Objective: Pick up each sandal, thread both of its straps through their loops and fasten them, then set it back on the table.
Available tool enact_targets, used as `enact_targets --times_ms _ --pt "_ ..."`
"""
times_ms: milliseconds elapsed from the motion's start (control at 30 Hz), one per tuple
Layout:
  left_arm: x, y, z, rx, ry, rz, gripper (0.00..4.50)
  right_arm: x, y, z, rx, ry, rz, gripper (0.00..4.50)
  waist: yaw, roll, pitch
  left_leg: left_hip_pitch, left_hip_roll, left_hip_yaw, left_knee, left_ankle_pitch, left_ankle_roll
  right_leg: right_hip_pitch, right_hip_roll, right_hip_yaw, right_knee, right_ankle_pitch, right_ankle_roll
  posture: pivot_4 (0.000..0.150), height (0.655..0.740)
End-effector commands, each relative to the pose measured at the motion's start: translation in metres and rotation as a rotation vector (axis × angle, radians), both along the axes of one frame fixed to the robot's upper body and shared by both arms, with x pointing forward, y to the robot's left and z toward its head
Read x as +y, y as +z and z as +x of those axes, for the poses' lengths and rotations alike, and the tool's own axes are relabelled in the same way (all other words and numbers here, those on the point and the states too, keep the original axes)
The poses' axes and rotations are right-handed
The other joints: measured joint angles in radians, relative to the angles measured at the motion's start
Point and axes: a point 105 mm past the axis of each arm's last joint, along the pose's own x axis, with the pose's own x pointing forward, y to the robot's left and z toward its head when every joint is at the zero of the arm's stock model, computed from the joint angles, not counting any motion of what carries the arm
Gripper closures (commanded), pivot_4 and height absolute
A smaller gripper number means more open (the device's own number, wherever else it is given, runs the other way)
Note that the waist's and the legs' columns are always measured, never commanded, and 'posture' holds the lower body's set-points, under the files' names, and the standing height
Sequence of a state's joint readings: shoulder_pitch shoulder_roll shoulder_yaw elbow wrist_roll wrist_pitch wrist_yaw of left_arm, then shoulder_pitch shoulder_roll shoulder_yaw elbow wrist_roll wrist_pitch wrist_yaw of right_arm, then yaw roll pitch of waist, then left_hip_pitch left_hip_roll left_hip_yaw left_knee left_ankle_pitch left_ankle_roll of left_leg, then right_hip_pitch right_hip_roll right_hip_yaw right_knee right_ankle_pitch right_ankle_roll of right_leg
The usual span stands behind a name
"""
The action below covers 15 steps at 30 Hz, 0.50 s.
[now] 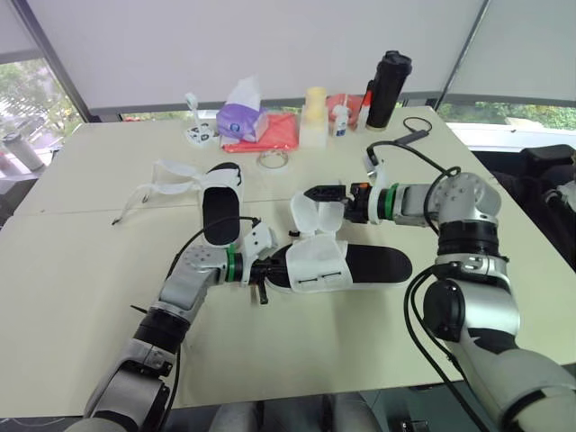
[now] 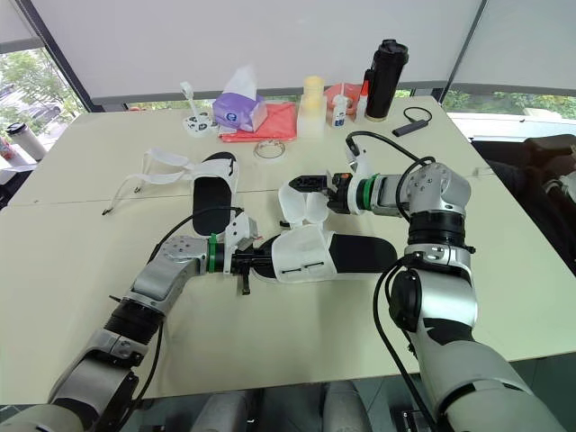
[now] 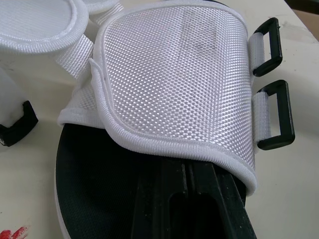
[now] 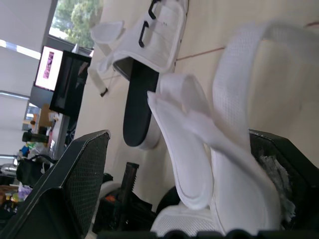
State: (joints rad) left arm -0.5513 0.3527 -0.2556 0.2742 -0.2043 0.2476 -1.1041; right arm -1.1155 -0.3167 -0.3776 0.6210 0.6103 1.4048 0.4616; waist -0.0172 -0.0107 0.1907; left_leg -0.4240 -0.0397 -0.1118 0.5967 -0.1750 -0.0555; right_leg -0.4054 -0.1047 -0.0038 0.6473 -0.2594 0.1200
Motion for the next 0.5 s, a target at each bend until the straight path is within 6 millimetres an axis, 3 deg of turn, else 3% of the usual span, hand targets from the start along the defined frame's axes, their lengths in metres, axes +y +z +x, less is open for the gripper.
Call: enact_targets --times_ms 33,500 --pt "-0.003 -0.01 -0.005 0.022 -0.007 0.028 4.48 0.005 0.024 0.01 -0.076 -0.007 0.054 0.0 0.0 0.0 0.0 0.0 0.0 0.0 0.0 0.0 0.0 0.0 0.0 0.0 0.0 0.0 0.0 0.15 0.74" --pt "-0.003 -0.012 -0.006 0.021 0.0 0.026 4.48 -0.009 0.054 0.029 -0.158 -0.091 0.153 0.0 -0.001 0.0 0.0 0.0 0.0 0.0 0.0 0.0 0.0 0.0 0.0 0.0 0.0 0.0 0.0 0.15 0.74"
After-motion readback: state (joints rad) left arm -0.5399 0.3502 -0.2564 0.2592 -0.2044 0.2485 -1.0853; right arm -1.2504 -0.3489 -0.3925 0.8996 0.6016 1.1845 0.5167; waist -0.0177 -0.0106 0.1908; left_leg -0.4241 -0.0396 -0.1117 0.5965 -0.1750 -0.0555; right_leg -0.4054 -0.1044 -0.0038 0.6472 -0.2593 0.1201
